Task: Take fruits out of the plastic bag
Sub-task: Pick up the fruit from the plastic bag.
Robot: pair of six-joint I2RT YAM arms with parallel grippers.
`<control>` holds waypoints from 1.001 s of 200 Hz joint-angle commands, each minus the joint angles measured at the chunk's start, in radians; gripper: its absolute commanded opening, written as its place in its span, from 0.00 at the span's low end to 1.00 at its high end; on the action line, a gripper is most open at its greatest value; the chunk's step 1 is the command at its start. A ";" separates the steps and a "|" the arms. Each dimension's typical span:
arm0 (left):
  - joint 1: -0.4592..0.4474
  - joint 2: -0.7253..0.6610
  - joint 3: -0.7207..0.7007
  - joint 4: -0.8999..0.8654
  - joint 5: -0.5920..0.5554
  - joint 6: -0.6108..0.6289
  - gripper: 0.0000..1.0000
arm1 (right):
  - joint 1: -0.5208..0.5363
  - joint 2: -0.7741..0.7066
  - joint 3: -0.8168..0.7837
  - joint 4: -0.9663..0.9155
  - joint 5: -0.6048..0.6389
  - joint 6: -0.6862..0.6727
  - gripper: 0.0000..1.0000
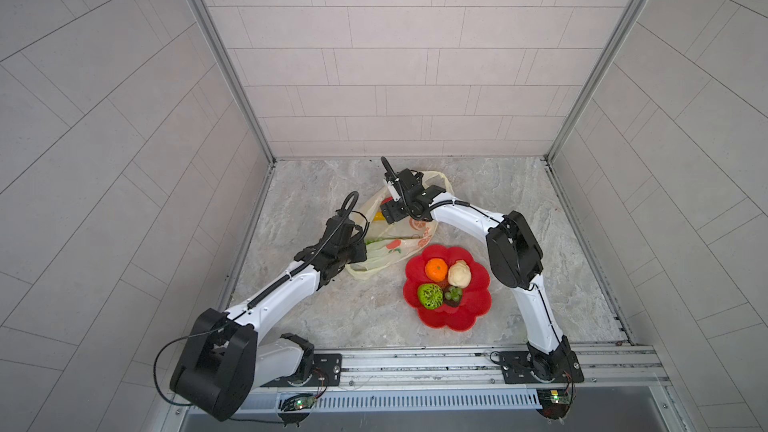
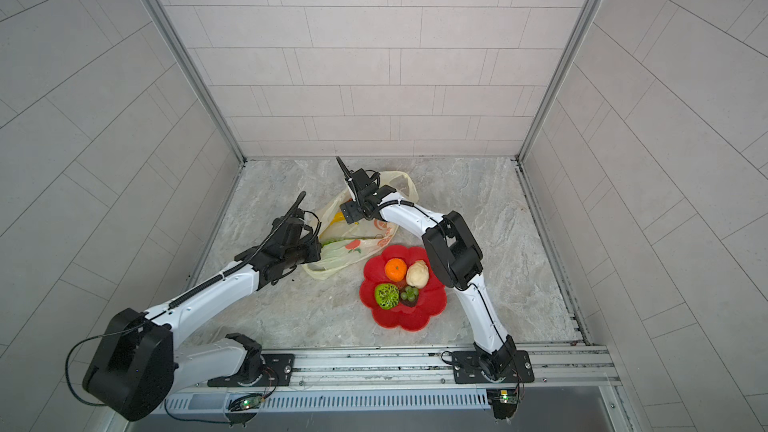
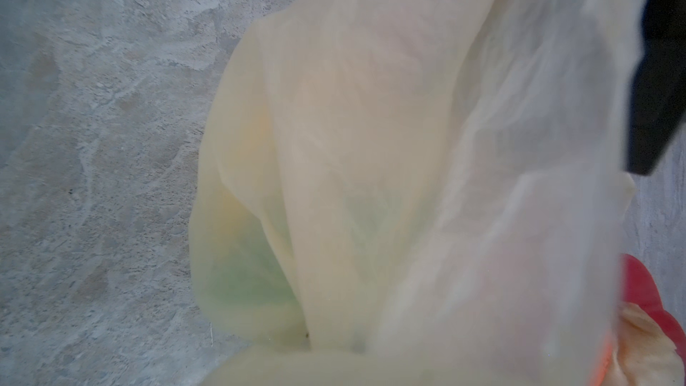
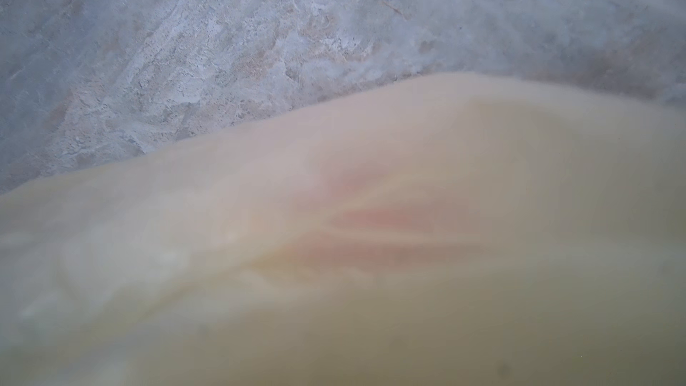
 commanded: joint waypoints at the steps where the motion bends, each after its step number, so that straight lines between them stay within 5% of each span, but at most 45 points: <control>1: 0.005 -0.007 -0.009 0.010 0.001 -0.004 0.12 | -0.014 0.049 0.071 -0.036 -0.012 -0.027 0.84; 79: 0.007 -0.001 -0.009 0.011 -0.003 -0.003 0.12 | -0.032 0.213 0.315 -0.145 -0.008 -0.050 0.80; 200: 0.007 0.000 -0.009 0.011 -0.005 -0.004 0.12 | -0.021 0.281 0.375 -0.182 -0.035 -0.043 0.75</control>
